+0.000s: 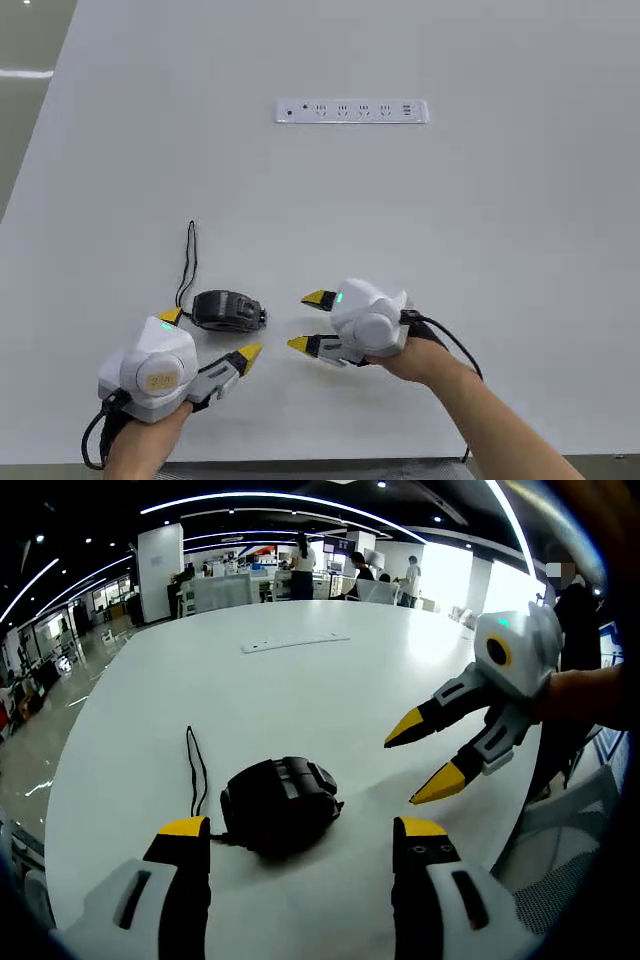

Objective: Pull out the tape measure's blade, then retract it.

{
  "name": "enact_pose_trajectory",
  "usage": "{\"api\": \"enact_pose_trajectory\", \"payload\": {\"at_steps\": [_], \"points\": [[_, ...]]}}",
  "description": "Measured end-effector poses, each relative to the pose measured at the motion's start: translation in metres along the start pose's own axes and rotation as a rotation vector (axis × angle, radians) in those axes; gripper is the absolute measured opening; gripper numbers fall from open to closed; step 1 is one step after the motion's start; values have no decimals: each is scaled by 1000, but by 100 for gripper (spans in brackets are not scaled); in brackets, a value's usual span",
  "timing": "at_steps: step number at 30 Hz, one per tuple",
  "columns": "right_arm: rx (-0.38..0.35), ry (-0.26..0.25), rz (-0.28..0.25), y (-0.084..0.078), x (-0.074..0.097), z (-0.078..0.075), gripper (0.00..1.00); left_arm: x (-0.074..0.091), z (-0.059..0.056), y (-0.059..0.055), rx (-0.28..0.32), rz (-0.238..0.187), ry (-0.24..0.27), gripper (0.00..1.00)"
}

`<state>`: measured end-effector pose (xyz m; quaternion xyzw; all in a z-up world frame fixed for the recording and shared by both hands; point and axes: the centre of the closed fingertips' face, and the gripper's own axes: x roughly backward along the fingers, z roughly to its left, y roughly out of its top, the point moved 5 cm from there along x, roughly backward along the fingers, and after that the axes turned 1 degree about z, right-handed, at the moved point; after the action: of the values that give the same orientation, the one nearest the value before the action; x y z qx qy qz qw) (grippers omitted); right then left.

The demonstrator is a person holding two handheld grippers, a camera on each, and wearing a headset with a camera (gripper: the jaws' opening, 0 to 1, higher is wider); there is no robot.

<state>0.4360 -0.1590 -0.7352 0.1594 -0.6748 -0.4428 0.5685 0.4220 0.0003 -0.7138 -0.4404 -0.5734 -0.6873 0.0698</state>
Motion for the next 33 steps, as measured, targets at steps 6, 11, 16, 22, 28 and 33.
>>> {"api": "enact_pose_trajectory", "payload": {"at_steps": [6, 11, 16, 22, 28, 33], "points": [[-34, -55, 2, -6, 23, 3, 47, 7, 5, -5, -55, 12, -47, 77], [-70, -102, -11, -10, 45, 2, 53, 15, 11, -3, -103, 4, -80, 80], [-106, -136, -25, -13, 66, 4, 62, 25, 15, 0, -155, -17, -97, 89], [-133, -183, -35, -20, 89, 11, 68, 36, 19, 2, -153, -32, -98, 92], [-139, -187, -26, -29, 104, 22, 78, 45, 19, 0, -185, -33, -111, 97], [-170, -217, -42, -35, 121, 23, 84, 52, 21, -4, -198, -28, -102, 99]]}}
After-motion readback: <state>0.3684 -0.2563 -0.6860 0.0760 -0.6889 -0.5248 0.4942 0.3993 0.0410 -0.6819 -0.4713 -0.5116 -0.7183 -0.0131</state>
